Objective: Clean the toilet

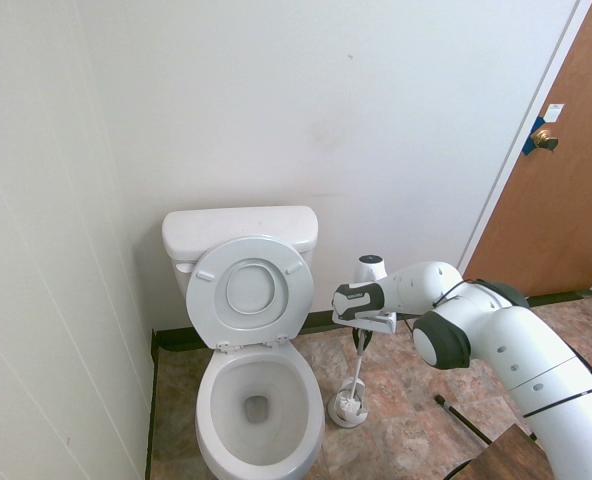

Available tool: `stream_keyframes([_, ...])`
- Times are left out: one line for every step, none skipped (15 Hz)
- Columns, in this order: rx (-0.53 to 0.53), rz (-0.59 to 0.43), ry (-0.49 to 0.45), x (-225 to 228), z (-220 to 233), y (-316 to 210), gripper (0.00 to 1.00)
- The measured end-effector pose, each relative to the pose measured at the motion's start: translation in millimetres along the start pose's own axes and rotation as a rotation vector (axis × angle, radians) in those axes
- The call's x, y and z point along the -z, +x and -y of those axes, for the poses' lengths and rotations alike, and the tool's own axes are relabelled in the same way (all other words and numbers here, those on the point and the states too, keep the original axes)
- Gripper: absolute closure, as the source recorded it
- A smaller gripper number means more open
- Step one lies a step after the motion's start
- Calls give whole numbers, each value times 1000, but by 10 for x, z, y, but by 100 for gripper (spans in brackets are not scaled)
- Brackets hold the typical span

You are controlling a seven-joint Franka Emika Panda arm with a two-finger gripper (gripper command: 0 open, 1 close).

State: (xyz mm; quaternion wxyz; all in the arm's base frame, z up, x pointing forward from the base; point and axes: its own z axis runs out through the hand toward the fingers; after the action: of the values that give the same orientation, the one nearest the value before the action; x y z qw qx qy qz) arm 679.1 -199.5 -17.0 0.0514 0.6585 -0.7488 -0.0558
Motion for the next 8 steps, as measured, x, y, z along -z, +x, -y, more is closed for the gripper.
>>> stream_keyframes([10, 0, 0, 0, 0, -1, 100])
stream_keyframes([24, 0, -1, -2, -5, -2, 100])
stream_keyframes([41, 2, -3, -5, -20, -9, 100])
stream_keyframes([61, 5, -2, -7, -46, -31, 100])
stream_keyframes([81, 8, -3, -14, -96, -63, 100])
stream_keyframes([101, 10, -2, -18, -160, -105, 100])
stream_keyframes([121, 10, -5, -22, -230, -142, 100])
stream_keyframes([139, 10, -7, -16, -302, -167, 100])
